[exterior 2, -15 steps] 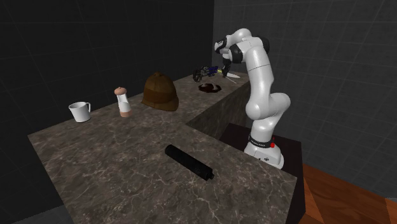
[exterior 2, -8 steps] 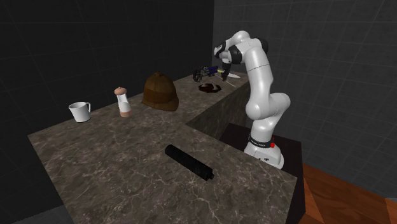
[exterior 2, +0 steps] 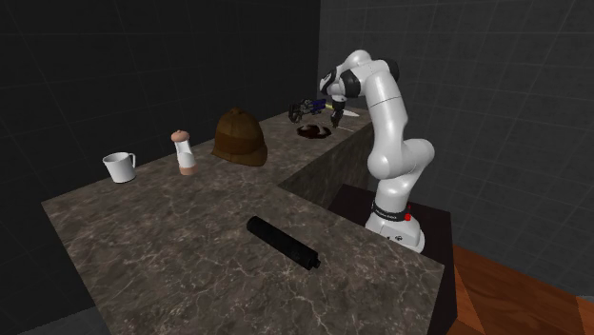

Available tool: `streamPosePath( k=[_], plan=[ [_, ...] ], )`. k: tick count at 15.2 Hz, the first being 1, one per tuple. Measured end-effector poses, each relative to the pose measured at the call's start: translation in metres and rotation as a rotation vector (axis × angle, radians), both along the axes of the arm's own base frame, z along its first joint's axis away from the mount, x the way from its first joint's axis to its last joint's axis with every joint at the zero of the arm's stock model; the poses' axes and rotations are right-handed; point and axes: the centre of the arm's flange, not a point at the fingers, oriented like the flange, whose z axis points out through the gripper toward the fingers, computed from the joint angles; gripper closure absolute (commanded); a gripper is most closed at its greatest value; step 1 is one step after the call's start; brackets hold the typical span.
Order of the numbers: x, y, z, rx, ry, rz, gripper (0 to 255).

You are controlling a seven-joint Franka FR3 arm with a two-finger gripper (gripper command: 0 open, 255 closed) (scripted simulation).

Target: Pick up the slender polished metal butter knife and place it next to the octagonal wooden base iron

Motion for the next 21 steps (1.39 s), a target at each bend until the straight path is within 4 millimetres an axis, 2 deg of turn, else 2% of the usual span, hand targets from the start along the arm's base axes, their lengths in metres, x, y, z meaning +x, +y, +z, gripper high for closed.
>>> streamPosePath(
  k=[6, 7, 13, 18, 21],
  plan=[
    [0.0, -0.001, -0.003, -0.001, -0.001, 0.0, 255],
    [0.0, -0.001, -0.003, -0.001, -0.001, 0.0, 0],
    [0.0, -0.001, -0.003, 0.0, 0.0, 0.0, 0],
    [-0.003, 0.001, 0.039, -0.001, -0.001, 0.0, 0],
    [-0.004, 0.002, 0.046, -0.001, -0.001, 0.0, 0]
  ],
)
